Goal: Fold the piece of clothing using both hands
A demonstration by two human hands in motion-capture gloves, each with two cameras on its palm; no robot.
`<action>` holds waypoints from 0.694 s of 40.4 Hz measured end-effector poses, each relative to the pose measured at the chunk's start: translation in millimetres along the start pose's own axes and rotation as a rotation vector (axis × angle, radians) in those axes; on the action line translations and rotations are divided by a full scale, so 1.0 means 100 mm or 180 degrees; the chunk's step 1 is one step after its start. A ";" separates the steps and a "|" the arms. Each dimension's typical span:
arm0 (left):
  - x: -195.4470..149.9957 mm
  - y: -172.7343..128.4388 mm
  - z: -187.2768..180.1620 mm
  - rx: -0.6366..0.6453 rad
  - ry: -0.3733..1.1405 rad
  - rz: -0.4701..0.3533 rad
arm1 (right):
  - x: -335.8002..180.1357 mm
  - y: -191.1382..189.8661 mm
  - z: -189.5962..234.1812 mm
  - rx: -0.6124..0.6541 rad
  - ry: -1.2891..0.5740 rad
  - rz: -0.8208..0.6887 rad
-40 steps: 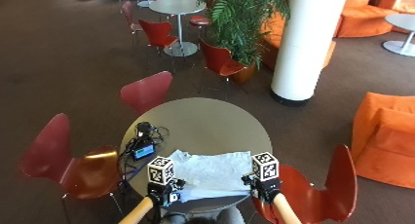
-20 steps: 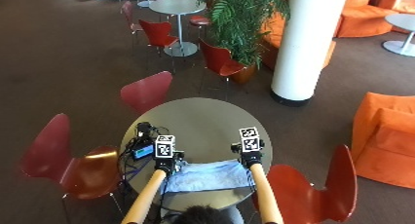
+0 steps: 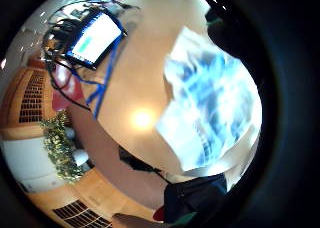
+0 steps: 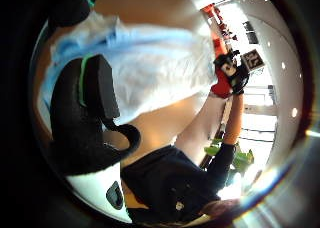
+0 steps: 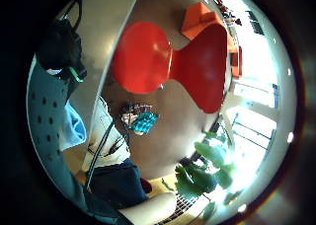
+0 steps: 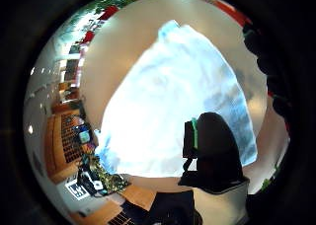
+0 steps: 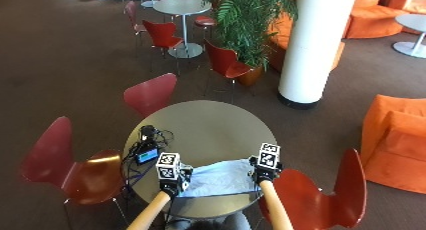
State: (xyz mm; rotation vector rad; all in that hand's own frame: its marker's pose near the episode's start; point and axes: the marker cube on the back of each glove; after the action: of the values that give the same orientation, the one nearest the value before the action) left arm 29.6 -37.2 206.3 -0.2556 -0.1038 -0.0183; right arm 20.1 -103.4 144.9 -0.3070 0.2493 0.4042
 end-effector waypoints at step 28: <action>0.21 0.15 0.22 -0.0927 -0.0097 -0.0476 | 0.26 -0.15 0.11 0.0530 -0.0058 0.0202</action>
State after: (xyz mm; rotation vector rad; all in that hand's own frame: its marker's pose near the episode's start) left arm 48.6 -17.4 226.0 -0.5388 -0.1507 -0.1793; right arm 51.8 -104.2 150.9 -0.1322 0.2737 0.4457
